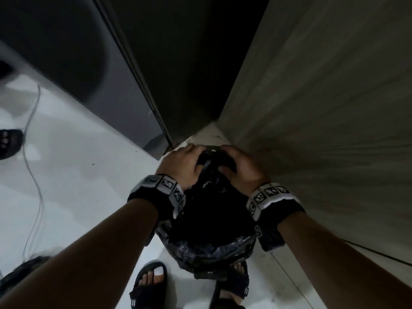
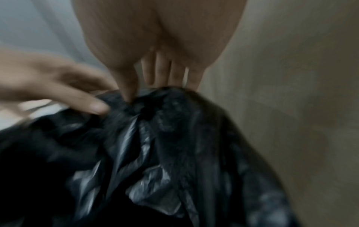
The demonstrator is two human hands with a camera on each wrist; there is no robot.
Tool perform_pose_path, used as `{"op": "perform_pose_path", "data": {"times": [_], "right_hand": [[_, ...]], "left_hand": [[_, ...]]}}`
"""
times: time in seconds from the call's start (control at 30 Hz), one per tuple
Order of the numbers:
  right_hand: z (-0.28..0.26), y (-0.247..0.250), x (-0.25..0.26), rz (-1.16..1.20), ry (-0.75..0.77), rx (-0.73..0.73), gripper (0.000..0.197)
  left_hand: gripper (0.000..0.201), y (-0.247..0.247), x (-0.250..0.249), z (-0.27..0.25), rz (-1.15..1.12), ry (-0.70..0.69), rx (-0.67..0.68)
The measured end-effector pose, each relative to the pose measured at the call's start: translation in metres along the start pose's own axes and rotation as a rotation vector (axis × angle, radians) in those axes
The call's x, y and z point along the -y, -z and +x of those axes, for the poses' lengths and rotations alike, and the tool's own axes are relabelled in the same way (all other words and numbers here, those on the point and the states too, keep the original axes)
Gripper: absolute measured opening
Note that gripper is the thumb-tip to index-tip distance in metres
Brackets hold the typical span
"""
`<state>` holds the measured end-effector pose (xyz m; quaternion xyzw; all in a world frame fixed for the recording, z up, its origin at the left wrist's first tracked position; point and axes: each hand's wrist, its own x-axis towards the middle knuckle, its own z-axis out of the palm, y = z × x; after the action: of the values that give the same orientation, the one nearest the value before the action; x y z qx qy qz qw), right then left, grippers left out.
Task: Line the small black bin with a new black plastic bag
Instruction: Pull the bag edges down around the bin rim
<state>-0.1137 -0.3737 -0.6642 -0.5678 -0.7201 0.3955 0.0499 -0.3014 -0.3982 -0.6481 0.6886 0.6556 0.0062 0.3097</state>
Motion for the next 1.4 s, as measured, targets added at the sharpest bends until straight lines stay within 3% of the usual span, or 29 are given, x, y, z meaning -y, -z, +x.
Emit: {"op": "perform_pose_path", "data": {"times": [0.07,0.13,0.17,0.23,0.37,0.5,0.63,0.73,0.83,0.93,1.03,1.13,1.23,1.33,1.4], "right_hand": [[0.005,-0.006,0.001,-0.177,0.006,0.111,0.055],[0.013,-0.008,-0.006,-0.277,-0.091,0.145,0.036],[0.015,-0.007,-0.009,-0.283,-0.152,0.173,0.03],[0.015,-0.004,-0.014,-0.22,-0.248,0.232,0.035],[-0.013,0.01,-0.014,0.027,-0.31,0.063,0.055],[-0.06,0.015,-0.023,0.157,-0.402,-0.131,0.054],[-0.101,0.016,-0.022,0.265,-0.439,-0.137,0.048],[-0.115,0.003,-0.03,0.268,-0.442,-0.028,0.061],[-0.117,-0.007,-0.035,0.316,-0.478,-0.025,0.069],[-0.114,-0.01,-0.037,0.381,-0.488,-0.036,0.071],[-0.107,-0.003,-0.037,0.288,-0.439,-0.048,0.072],[-0.092,0.011,-0.037,0.261,-0.449,-0.083,0.066],[-0.071,0.023,-0.038,0.385,-0.513,-0.175,0.057],[-0.045,0.028,-0.04,0.38,-0.484,-0.206,0.074],[-0.03,0.032,-0.038,0.326,-0.434,-0.229,0.075]], "left_hand": [[0.047,-0.003,-0.004,0.007,0.068,-0.009,0.092],[0.047,-0.004,0.002,0.012,0.088,0.011,0.169],[0.05,-0.004,0.005,0.012,0.077,0.008,0.204],[0.052,-0.002,0.01,0.007,0.016,0.0,0.203],[0.057,0.002,0.021,-0.021,-0.073,0.078,0.012],[0.055,-0.005,0.031,-0.065,-0.062,0.2,-0.191],[0.059,-0.015,0.034,-0.105,-0.212,0.34,-0.165],[0.069,-0.024,0.032,-0.124,-0.301,0.428,-0.046],[0.069,-0.032,0.029,-0.132,-0.38,0.43,-0.006],[0.067,-0.032,0.03,-0.128,-0.401,0.439,-0.014],[0.062,-0.022,0.028,-0.117,-0.424,0.417,-0.016],[0.074,-0.013,0.033,-0.091,-0.399,0.366,-0.001],[0.081,-0.002,0.035,-0.06,-0.373,0.34,-0.001],[0.082,0.009,0.039,-0.032,-0.368,0.331,-0.033],[0.082,0.012,0.043,-0.016,-0.348,0.309,-0.072]]}}
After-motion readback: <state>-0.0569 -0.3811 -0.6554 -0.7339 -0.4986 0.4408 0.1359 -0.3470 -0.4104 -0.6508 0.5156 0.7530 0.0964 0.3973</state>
